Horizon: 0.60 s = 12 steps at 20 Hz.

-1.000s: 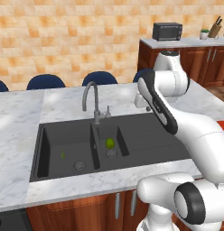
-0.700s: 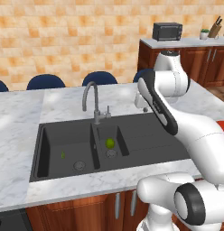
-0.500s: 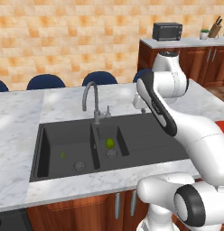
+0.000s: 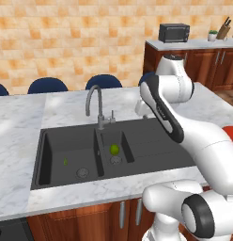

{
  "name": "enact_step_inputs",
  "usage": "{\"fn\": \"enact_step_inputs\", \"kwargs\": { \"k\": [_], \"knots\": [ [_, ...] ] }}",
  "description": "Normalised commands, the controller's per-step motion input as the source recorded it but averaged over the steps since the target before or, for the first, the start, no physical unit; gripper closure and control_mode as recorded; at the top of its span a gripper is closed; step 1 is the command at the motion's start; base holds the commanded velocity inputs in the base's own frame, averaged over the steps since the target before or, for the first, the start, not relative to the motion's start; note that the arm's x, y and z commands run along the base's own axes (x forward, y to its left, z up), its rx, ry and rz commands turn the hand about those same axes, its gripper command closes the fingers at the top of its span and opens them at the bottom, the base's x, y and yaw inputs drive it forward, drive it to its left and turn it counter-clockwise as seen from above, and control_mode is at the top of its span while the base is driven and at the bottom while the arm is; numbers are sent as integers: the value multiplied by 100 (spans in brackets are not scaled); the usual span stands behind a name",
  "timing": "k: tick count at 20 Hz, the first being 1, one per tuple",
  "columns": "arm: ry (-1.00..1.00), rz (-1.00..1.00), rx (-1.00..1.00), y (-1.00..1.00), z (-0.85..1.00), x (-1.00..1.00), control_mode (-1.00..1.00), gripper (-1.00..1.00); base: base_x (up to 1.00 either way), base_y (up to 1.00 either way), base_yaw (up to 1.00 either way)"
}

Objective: Remove the lemon wedge and lime from the sink. Then move the bowl and cup from the counter to the sink for washing.

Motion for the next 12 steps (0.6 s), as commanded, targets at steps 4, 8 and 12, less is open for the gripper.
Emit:
{"fn": "enact_step_inputs", "kwargs": {
  "k": [4, 8, 12],
  "knots": [
    [0, 14, 4, 7, -9, -1, -100, -100, 0, 0, 0],
    [0, 14, 1, 7, -12, 0, -100, -100, 0, 0, 0],
    [0, 9, -1, 5, -10, 0, -100, -100, 0, 0, 0]
  ]
}}
